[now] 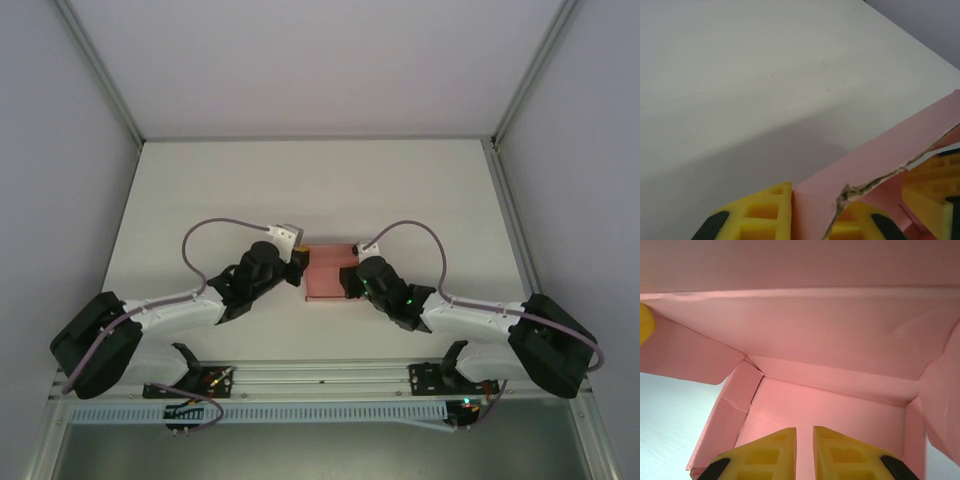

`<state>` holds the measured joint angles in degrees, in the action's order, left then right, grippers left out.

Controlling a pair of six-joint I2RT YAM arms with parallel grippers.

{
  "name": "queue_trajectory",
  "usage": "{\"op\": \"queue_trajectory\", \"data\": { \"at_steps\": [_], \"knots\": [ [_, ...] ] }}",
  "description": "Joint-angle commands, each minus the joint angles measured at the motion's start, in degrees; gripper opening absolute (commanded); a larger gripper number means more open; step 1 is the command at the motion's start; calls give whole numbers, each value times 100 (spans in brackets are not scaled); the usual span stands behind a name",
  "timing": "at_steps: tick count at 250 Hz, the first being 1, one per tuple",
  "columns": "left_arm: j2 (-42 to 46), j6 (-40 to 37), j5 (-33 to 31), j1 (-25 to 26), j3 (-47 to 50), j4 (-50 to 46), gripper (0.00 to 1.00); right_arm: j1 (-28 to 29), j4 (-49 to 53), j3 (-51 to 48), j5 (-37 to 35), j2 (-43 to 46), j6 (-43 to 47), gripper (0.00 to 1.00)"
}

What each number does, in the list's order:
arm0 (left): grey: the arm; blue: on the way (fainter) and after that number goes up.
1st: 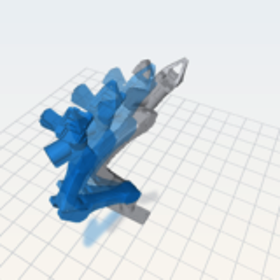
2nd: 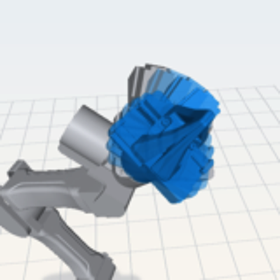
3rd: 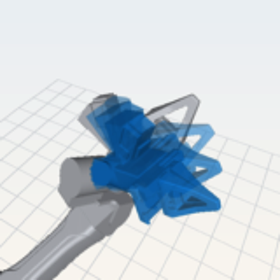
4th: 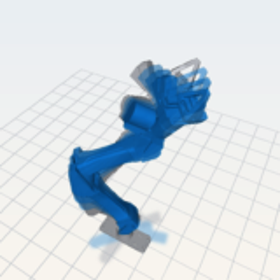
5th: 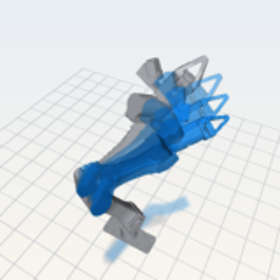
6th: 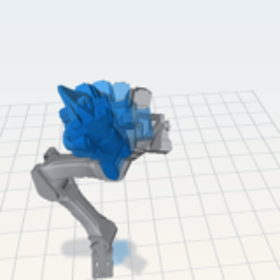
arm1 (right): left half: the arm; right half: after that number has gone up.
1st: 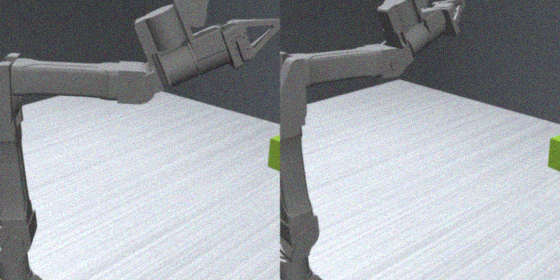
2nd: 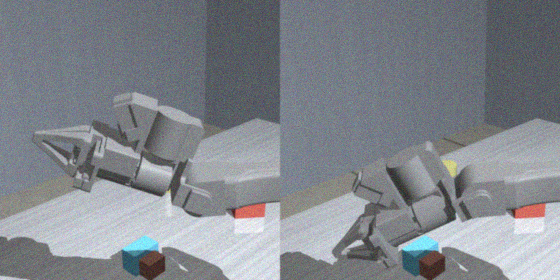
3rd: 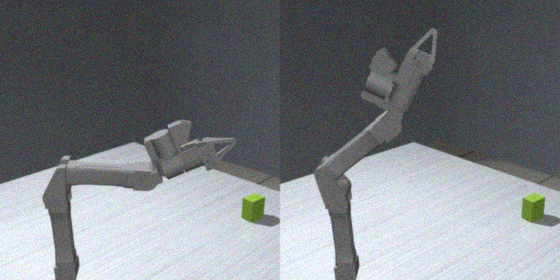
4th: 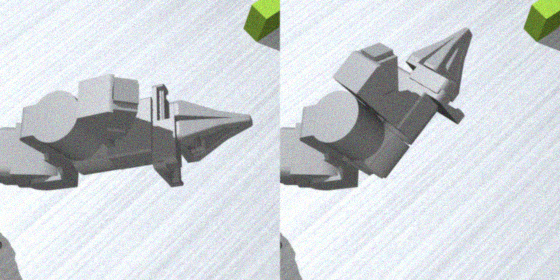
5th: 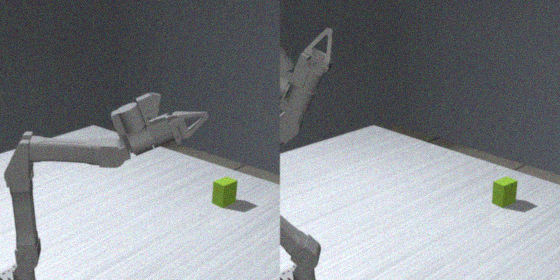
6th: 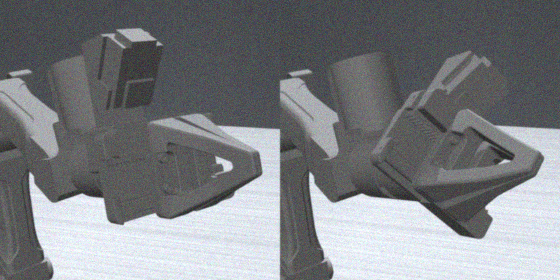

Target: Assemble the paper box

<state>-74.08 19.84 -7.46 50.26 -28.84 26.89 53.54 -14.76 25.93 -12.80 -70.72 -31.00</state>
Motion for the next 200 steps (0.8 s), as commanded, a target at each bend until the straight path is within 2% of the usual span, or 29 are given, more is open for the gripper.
{"op": "queue_trajectory", "data": {
  "at_steps": [1, 33, 65, 85, 95, 121, 146, 175, 200],
  "knots": [
    [-142, 166, 7, 12, 388, 212, 8, 52, -7, -91, 166, -44, -87, 17],
    [-97, 110, -36, 10, 451, 209, 8, 56, 240, -98, 285, 242, -110, 25],
    [82, 64, -203, 11, 313, 44, 8, 70, 784, -23, 393, 940, -68, 40],
    [214, -16, -350, 11, 181, -125, 8, 69, 1340, 26, 305, 1519, -35, 53],
    [274, -58, -432, 10, 118, -220, 8, 69, 1644, 47, 192, 1835, -20, 61],
    [454, -206, -620, 12, -11, -311, 8, 45, 2370, 79, -184, 2594, 132, 65],
    [575, -492, -754, 11, -119, -351, 9, 64, 2859, 122, -749, 3228, 288, 74],
    [619, -946, -785, 17, -251, -359, 9, 46, 2733, 206, -976, 3621, 1077, 85],
    [602, -1410, -773, 11, -369, -369, 8, -10, 2716, 651, -922, 3377, 1932, 93]
  ]
}}
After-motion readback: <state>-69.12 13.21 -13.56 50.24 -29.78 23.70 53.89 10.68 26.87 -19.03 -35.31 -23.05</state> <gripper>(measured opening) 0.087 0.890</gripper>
